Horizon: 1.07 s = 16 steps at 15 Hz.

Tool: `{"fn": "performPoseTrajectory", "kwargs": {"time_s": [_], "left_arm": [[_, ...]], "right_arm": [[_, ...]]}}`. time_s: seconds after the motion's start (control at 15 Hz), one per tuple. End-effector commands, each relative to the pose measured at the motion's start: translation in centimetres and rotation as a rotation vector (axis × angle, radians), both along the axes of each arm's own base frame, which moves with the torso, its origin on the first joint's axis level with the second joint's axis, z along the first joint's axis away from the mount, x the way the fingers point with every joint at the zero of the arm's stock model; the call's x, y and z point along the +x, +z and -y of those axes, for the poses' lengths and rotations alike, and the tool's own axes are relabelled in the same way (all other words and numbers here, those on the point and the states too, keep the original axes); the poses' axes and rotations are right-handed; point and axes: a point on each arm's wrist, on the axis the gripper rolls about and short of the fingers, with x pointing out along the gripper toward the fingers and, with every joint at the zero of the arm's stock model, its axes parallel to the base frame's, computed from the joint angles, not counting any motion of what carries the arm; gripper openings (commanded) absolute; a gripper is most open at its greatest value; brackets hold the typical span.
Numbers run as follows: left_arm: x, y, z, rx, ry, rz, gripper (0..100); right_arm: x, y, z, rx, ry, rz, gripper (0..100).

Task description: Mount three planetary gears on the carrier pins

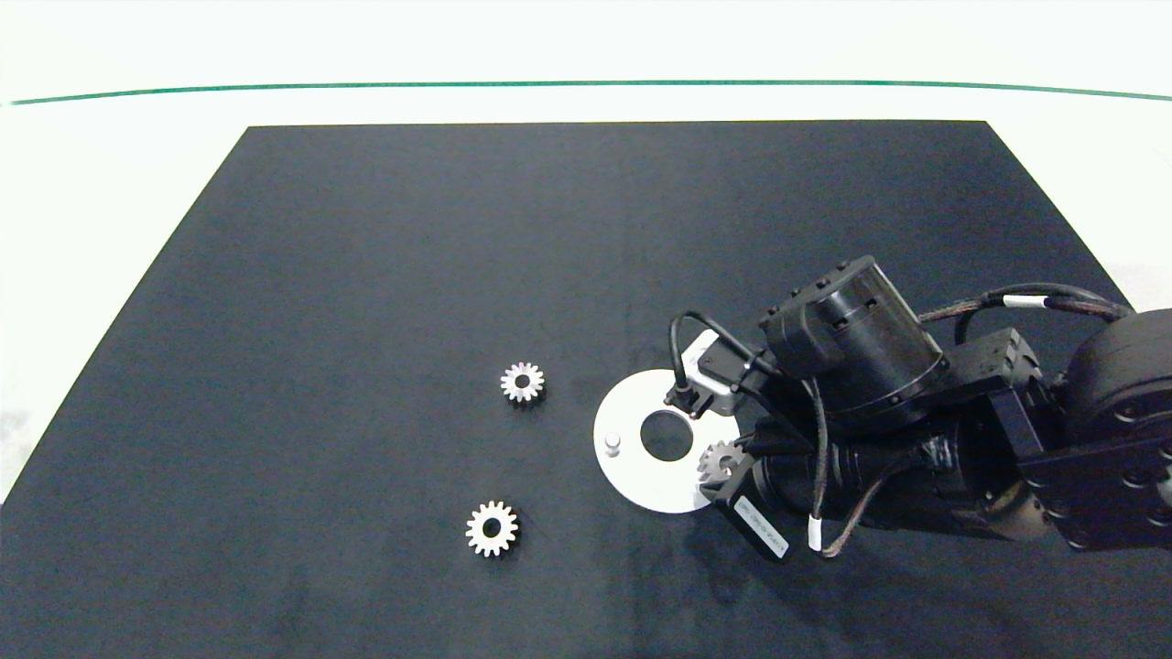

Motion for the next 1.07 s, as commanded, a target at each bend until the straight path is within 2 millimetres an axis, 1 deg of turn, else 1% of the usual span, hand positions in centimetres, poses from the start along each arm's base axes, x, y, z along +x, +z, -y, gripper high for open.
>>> {"fn": "performPoseTrajectory", "kwargs": {"time_s": [0.07, 0.47, 0.53, 1.0, 1.07], "left_arm": [[-0.01, -0.08, 0.0, 0.0, -0.001, -0.003, 100], [0.01, -0.07, -0.01, 0.0, -0.003, -0.005, 100], [0.02, -0.02, -0.01, -0.001, -0.003, -0.005, 100], [-0.04, 0.03, -0.02, -0.002, -0.004, 0.003, 100], [-0.05, -0.02, -0.02, -0.002, -0.004, 0.003, 100]], "right_arm": [[0.18, -0.36, -0.17, -0.009, 0.0, -0.005, 13], [0.32, -0.56, -0.26, -0.014, -0.002, -0.009, 13], [0.36, -0.56, -0.22, -0.013, -0.004, -0.01, 100], [0.44, -0.33, -0.11, -0.003, -0.009, 0.0, 100], [0.18, 0.1, 0.16, 0.007, -0.013, 0.009, 100]]}}
